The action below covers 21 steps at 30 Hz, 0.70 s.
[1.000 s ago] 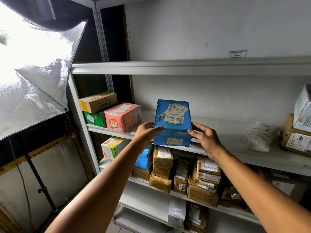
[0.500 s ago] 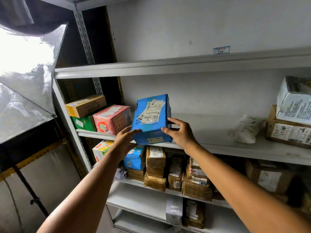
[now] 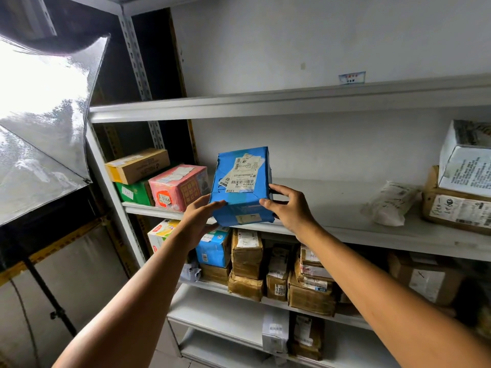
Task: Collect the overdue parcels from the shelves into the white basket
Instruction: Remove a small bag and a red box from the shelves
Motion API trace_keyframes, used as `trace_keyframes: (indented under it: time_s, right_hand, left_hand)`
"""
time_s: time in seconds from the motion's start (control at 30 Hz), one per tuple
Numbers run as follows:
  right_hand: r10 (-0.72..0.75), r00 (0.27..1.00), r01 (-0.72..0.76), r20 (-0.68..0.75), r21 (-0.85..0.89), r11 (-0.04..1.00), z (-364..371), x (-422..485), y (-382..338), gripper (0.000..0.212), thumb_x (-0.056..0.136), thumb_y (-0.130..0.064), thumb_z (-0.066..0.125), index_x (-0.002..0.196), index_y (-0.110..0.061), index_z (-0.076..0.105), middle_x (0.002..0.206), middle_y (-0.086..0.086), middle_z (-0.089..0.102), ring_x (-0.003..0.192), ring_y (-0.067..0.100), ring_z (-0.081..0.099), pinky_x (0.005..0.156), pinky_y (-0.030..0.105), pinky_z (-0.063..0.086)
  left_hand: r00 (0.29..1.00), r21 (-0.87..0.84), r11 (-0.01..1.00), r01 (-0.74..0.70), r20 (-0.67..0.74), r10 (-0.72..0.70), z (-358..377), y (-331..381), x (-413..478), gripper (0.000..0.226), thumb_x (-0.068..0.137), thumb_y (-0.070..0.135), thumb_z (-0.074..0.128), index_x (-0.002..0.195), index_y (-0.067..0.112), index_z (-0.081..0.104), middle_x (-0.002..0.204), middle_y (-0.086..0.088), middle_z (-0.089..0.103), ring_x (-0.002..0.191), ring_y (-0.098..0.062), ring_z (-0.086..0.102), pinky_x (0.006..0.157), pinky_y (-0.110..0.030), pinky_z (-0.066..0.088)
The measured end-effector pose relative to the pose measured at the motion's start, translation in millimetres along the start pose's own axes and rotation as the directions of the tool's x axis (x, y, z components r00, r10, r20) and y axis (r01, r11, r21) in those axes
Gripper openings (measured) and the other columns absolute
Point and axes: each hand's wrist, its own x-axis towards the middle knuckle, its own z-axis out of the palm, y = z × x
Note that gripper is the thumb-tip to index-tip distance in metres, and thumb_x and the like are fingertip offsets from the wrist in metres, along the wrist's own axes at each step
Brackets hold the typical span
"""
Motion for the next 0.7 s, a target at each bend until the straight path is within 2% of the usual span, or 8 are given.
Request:
trace_keyframes:
  time_s: [0.07,0.2,0.4,0.5,0.6,0.7]
  right_hand:
    - [0.005,1.0,-0.005,0.005,0.024,1.0,-7,-1,-2,0.058,0.085,-0.026,0.076,0.138,-0.021,0.054,0.142,0.005,0.052,0.121,0.023,0.057,0.087,0.045,0.059]
    - [0.024,1.0,-0.023,-0.02,0.044,0.999,-29,-1,-2,0.058,0.083,-0.028,0.077,0.136,-0.023,0.055,0.14,0.003,0.054,0.12,0.024,0.058,0.09,0.047,0.057]
    - [0.043,0.997,-0.04,-0.06,0.046,0.998,-71,-3,-2,0.056,0.085,-0.025,0.076,0.137,-0.023,0.054,0.138,0.001,0.055,0.118,0.023,0.059,0.087,0.043,0.059]
    - [0.063,0.993,-0.057,-0.102,0.062,0.996,-96,-1,1,0.057,0.085,-0.024,0.076,0.138,-0.021,0.054,0.136,-0.002,0.057,0.11,0.018,0.063,0.077,0.031,0.061]
    - [0.088,0.984,-0.076,-0.155,0.08,0.994,-121,-1,2,0.057,0.086,-0.021,0.075,0.139,-0.019,0.054,0.131,-0.003,0.058,0.099,0.011,0.064,0.062,0.019,0.056]
    - [0.114,0.965,-0.099,-0.238,0.072,0.992,-146,4,8,0.055,0.085,-0.02,0.076,0.136,-0.021,0.056,0.125,0.0,0.064,0.104,0.016,0.064,0.061,0.021,0.056]
  left_hand:
    - [1.0,0.03,1.0,-0.007,0.006,0.007,7,3,0,0.051,0.079,0.028,0.082,0.127,0.023,0.063,0.121,-0.006,0.07,0.118,-0.023,0.062,0.096,-0.049,0.055]
    - [1.0,0.052,0.998,-0.029,-0.002,0.03,30,9,1,0.043,0.088,0.022,0.074,0.128,0.022,0.061,0.117,-0.003,0.072,0.113,-0.018,0.065,0.08,-0.035,0.057]
    - [0.998,0.082,0.996,-0.045,0.051,0.041,72,14,8,0.039,0.09,0.021,0.07,0.129,0.022,0.061,0.116,0.0,0.072,0.111,-0.015,0.065,0.084,-0.036,0.054]
    - [0.994,0.083,0.996,-0.04,0.107,0.031,97,14,22,0.039,0.091,0.019,0.069,0.129,0.021,0.061,0.117,-0.002,0.072,0.114,-0.017,0.063,0.087,-0.038,0.054]
    - [0.986,0.096,0.994,-0.044,0.162,0.028,124,13,40,0.037,0.091,0.02,0.069,0.128,0.022,0.062,0.115,-0.002,0.072,0.114,-0.018,0.062,0.086,-0.039,0.053]
    - [0.97,0.101,0.994,-0.042,0.242,0.016,156,9,62,0.037,0.092,0.02,0.068,0.128,0.022,0.06,0.116,-0.004,0.07,0.114,-0.02,0.061,0.087,-0.04,0.053]
